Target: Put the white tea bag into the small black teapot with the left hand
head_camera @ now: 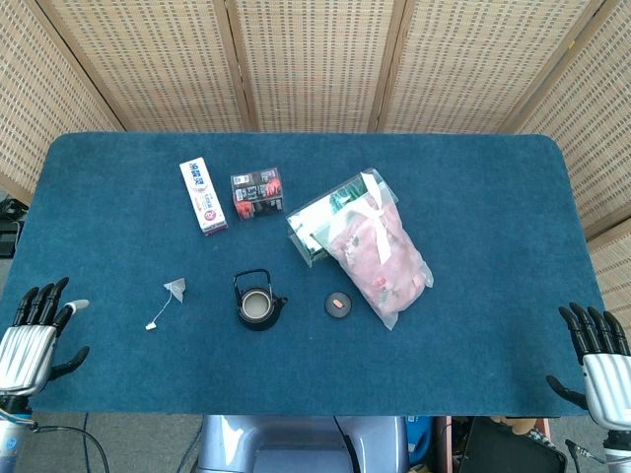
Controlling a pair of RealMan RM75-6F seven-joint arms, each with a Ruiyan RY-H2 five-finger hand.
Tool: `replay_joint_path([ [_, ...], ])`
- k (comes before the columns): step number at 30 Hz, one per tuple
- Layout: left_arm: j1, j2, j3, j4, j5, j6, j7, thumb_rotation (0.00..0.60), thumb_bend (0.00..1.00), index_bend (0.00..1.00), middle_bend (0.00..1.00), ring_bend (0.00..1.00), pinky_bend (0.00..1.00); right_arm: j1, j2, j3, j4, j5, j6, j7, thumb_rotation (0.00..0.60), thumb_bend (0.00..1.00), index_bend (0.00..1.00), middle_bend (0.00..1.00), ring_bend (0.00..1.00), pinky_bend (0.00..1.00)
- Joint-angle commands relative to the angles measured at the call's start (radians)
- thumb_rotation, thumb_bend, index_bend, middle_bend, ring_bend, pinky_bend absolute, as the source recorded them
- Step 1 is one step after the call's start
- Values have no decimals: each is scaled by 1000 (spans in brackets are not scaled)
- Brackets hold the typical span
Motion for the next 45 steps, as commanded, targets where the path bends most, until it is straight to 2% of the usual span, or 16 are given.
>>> replay_joint_path([
  [1,-17,-14,-2,13,-13,-27,14,600,271,278,0,0,0,-1,-2,0,2,1,0,1,600,71,92,150,11,91],
  [10,-76,-65,-7,62,-53,-135,46,600,271,333,0,0,0,-8,-2,0,8,7,5,7,600,71,92,150,11,91],
  [20,-152,-162,-18,162,-121,-270,48,600,271,424,0,0,0,-14,-1,0,10,13,6,7,600,71,91,150,10,91],
  [34,-197,-253,-27,251,-162,-318,30,600,318,470,0,0,0,-21,0,1,9,22,5,4,600,71,91,150,11,91],
  [38,-204,-268,-27,265,-169,-323,29,600,354,483,0,0,0,-24,0,1,10,26,5,5,600,71,92,150,11,91],
  [45,-212,-284,-26,278,-179,-330,28,600,360,507,0,0,0,-26,0,1,10,28,5,5,600,71,91,150,11,91],
])
